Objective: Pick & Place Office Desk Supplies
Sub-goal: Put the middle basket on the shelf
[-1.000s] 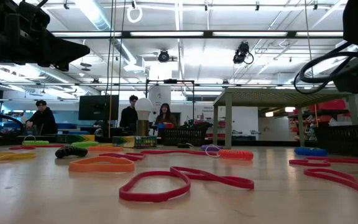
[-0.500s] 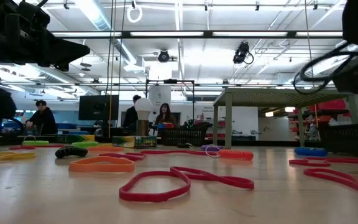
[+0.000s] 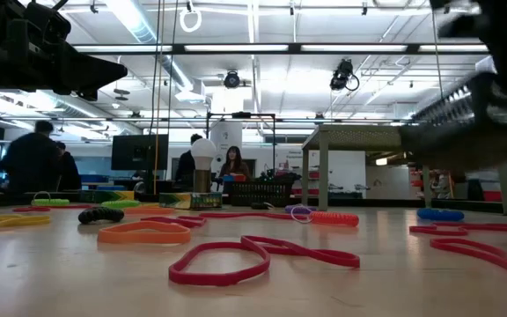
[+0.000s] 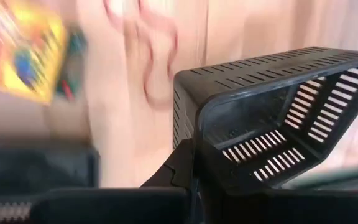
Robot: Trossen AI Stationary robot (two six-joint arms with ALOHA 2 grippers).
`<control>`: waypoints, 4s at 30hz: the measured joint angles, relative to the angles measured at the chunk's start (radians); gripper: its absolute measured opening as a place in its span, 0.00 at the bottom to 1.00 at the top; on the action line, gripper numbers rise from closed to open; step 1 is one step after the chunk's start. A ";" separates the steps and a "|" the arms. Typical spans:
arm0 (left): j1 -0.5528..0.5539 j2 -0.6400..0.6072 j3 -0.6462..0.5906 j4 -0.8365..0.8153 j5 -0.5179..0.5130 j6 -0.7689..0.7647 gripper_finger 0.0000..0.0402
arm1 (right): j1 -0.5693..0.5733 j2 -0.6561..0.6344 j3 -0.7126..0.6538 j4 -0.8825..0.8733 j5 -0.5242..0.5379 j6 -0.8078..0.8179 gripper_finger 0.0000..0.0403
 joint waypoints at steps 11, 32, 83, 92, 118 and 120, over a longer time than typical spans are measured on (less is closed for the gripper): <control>0.000 0.001 0.000 0.000 0.000 0.000 0.14 | -0.119 0.029 0.277 0.035 0.156 -0.139 0.03; 0.000 0.000 0.000 0.000 0.000 0.000 0.14 | -0.840 -0.004 0.393 -0.130 0.200 -0.669 0.02; 0.000 0.000 0.000 0.000 0.000 0.000 0.14 | -1.107 -0.206 -0.048 -0.129 0.281 -0.995 0.04; 0.000 0.000 0.000 0.000 0.000 0.000 0.14 | -1.099 -0.206 -0.048 -0.129 0.281 -0.995 0.12; 0.000 0.001 0.000 0.000 0.000 0.000 0.14 | -1.099 -0.206 -0.048 -0.129 0.323 -0.934 0.16; 0.000 0.001 0.000 0.000 0.000 0.000 0.14 | -1.099 -0.206 -0.048 -0.129 0.318 -0.923 0.16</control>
